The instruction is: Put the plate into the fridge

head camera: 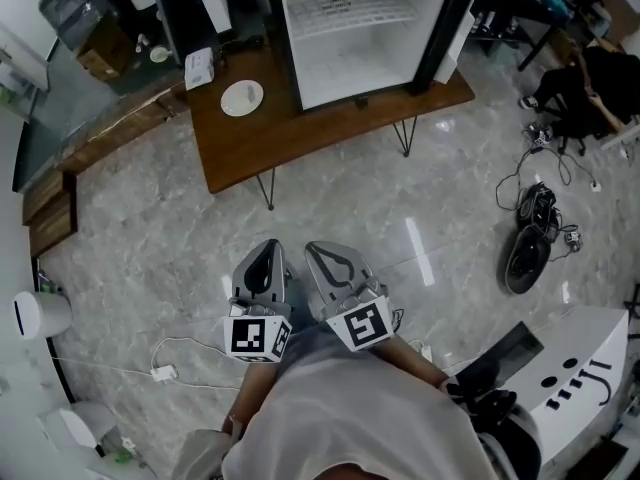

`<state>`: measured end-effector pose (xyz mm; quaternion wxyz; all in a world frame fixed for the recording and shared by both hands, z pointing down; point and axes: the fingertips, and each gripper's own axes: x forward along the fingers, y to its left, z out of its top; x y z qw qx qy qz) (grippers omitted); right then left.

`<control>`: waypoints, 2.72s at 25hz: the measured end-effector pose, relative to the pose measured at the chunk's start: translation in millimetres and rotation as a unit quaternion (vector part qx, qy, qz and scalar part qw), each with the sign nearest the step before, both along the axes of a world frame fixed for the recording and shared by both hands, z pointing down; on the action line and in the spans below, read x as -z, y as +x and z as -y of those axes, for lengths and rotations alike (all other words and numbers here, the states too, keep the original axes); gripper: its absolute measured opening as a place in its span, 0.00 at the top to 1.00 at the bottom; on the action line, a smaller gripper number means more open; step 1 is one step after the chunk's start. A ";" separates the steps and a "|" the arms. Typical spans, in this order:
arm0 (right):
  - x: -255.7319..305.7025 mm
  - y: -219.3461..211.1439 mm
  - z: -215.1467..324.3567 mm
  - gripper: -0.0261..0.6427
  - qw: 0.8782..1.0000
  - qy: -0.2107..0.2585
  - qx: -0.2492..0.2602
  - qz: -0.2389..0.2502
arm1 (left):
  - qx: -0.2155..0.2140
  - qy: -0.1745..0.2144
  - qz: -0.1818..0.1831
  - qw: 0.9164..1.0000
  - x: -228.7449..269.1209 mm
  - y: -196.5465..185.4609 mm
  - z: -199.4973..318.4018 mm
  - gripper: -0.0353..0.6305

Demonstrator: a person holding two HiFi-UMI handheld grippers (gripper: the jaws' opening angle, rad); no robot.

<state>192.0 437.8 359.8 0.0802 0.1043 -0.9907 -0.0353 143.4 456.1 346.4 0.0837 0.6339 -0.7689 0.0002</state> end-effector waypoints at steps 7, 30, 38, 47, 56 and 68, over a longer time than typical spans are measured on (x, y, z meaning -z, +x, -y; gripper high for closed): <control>-34.7 -119.2 76.3 0.93 0.996 0.025 -0.020 -0.078 | 0.002 -0.006 -0.029 1.000 -24.1 -131.0 81.5 0.92; -142.4 -637.9 376.6 0.93 0.962 -0.113 -0.166 -0.187 | -0.219 -0.198 0.078 0.952 -199.2 -813.9 484.4 0.92; -195.8 -624.3 424.8 0.93 0.947 -0.173 -0.182 -0.198 | -0.327 -0.377 0.166 0.851 -325.6 -823.2 577.6 0.92; -275.4 -675.8 479.3 0.93 0.918 -0.316 -0.176 -0.164 | -0.336 -0.430 0.213 0.811 -362.5 -809.1 622.5 0.92; -341.6 -698.2 496.3 0.69 0.819 -0.532 -0.201 -0.072 | -0.327 -0.472 0.208 0.792 -391.4 -811.6 619.2 0.92; -370.6 -671.3 520.0 0.69 0.751 -0.599 -0.276 -0.012 | -0.451 -0.424 0.262 0.740 -393.1 -754.5 601.8 0.92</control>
